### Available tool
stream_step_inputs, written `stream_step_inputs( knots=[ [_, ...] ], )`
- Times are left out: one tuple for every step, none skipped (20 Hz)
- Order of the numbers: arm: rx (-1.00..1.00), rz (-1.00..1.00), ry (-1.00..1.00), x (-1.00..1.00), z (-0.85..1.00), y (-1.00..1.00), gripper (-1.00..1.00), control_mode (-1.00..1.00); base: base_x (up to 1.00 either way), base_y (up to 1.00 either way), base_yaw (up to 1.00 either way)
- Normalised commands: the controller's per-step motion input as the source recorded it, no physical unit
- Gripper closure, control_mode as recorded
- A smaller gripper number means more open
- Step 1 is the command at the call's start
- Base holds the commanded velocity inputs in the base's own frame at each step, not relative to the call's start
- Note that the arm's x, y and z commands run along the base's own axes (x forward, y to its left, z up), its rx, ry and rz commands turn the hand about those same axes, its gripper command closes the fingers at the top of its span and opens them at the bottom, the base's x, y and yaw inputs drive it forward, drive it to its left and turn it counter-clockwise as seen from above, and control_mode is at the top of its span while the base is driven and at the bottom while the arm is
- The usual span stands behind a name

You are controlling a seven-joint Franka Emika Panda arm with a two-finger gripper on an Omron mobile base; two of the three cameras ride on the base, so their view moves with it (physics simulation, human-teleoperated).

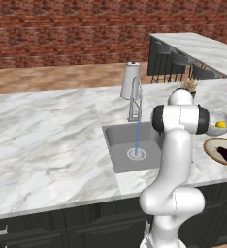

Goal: Pick the lemons from the sink and place them in one bowl. Place the eggplant in the other bowl. Then turn off the sink faucet.

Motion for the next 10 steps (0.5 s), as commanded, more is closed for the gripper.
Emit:
stream_step_inputs(
  knots=[
    [0.00,0.00,0.00,0.19,0.00,0.27,-1.00,-1.00,0.00,0.00,0.00],
    [0.00,0.00,0.00,0.18,0.00,0.27,-1.00,-1.00,0.00,0.00,0.00],
    [0.00,0.00,0.00,0.18,0.00,0.25,-1.00,-1.00,0.00,0.00,0.00],
    [0.00,0.00,0.00,0.19,0.00,0.24,-1.00,-1.00,0.00,0.00,0.00],
    [0.00,0.00,0.00,0.19,0.00,0.22,-1.00,-1.00,0.00,0.00,0.00],
    [0.00,0.00,0.00,0.19,0.00,0.19,-1.00,-1.00,0.00,0.00,0.00],
    [0.00,0.00,0.00,0.14,0.00,0.14,-1.00,-1.00,0.00,0.00,0.00],
    [0.00,0.00,0.00,0.14,0.00,0.06,-1.00,-1.00,0.00,0.00,0.00],
    [0.00,0.00,0.00,0.12,0.00,0.00,-1.00,-1.00,0.00,0.00,0.00],
    [0.00,0.00,0.00,0.10,0.00,0.00,-1.00,-1.00,0.00,0.00,0.00]
  ],
)
